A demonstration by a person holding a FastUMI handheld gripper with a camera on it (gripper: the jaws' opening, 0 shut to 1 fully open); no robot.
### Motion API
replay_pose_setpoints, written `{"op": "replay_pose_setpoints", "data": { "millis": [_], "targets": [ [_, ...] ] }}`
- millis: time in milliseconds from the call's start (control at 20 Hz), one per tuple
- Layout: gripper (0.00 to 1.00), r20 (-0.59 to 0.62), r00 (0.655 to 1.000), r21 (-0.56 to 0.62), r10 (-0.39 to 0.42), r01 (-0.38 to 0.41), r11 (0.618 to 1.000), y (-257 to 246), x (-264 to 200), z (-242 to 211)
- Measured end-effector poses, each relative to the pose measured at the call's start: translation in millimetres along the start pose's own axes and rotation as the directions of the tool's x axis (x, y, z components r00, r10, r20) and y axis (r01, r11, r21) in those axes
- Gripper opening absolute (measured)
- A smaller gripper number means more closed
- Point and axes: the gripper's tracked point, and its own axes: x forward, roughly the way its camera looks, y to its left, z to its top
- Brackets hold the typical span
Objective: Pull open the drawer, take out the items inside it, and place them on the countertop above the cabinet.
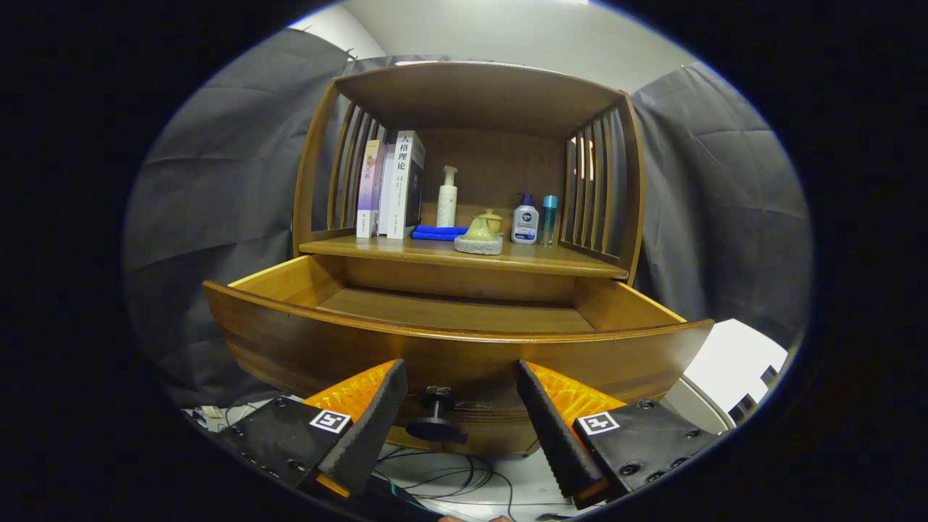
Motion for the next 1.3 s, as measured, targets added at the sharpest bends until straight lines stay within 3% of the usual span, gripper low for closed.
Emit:
{"op": "replay_pose_setpoints", "data": {
  "millis": [1300],
  "targets": [
    [1.0,-0.016,0.999,0.032,-0.039,0.039,0.999,5.1,138.8,38.3]
  ]
}}
